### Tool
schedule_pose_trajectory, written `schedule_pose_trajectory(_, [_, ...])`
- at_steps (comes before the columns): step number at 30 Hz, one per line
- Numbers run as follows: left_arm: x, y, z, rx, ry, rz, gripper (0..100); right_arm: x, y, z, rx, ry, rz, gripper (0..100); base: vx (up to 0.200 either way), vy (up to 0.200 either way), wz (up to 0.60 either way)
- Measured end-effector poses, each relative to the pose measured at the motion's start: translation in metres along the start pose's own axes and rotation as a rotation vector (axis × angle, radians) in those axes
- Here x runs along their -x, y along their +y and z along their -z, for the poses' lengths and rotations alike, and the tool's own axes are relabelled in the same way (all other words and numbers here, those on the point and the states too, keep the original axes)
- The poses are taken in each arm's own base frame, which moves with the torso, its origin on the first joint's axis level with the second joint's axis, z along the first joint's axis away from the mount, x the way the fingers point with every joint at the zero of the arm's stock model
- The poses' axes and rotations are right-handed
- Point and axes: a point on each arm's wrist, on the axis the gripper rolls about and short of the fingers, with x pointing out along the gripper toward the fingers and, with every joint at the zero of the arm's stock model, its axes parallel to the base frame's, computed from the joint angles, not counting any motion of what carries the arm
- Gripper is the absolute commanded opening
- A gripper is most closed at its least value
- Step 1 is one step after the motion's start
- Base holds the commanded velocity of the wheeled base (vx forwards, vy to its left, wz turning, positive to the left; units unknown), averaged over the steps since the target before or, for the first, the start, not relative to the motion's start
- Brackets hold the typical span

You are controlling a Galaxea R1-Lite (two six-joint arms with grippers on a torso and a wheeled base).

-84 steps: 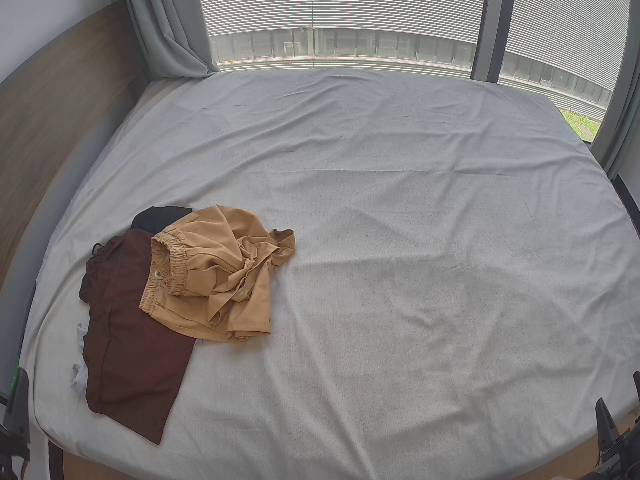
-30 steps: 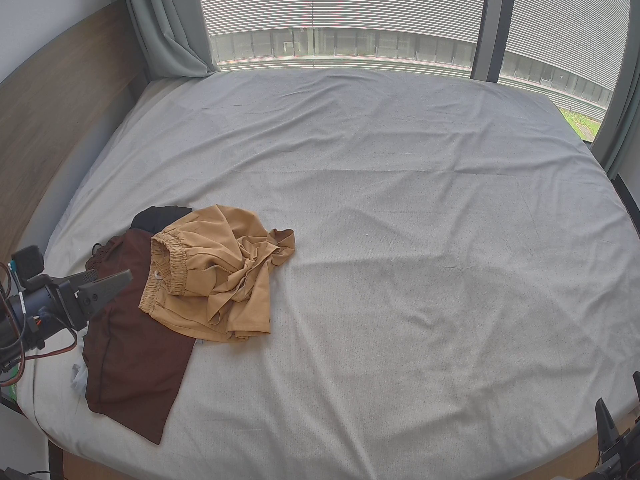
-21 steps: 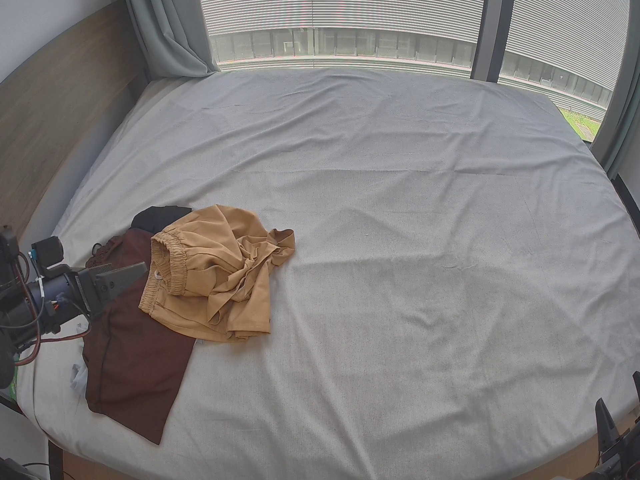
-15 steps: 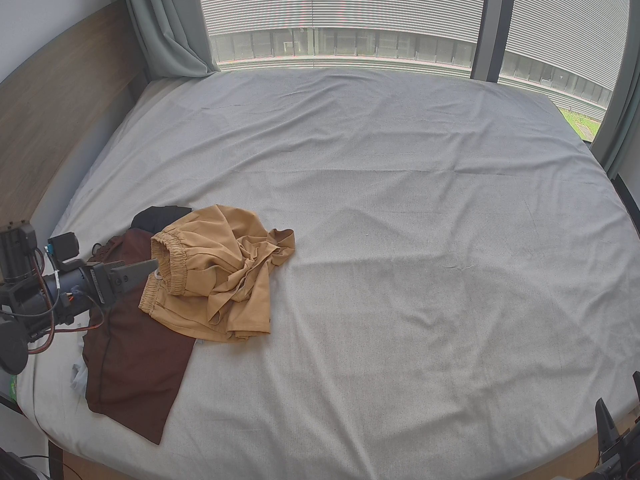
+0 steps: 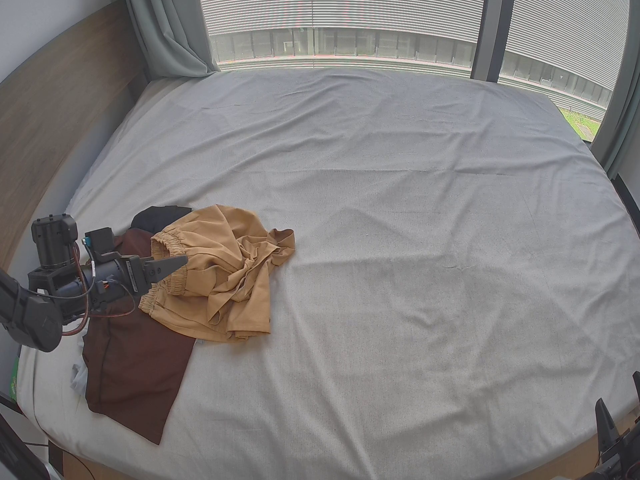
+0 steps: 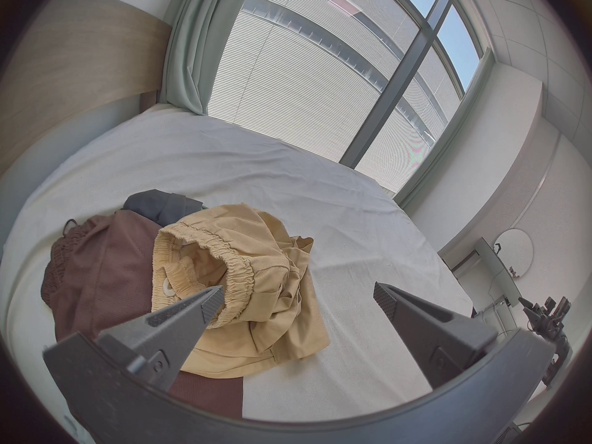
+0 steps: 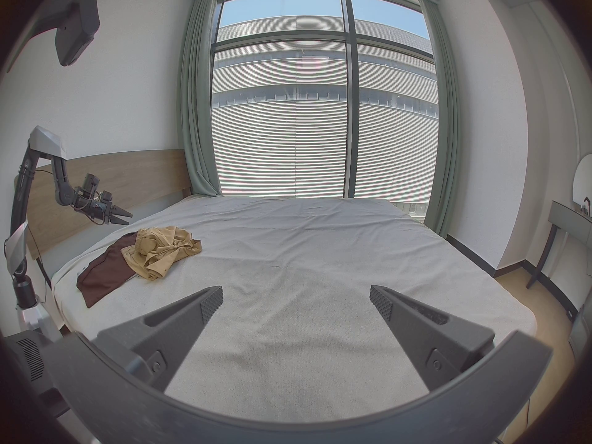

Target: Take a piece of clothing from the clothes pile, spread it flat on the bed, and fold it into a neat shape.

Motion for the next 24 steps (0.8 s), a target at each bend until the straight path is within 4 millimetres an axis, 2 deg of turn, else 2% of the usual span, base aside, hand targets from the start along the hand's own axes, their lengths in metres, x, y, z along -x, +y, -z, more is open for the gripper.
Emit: schedule_pose_trajectory(24, [-0.046,0.022,0.012,-0.002,0.013,0.003,100,0.000,0.000,0.000,-0.002,0.000,0.000,100,0.000,0.000,0.00])
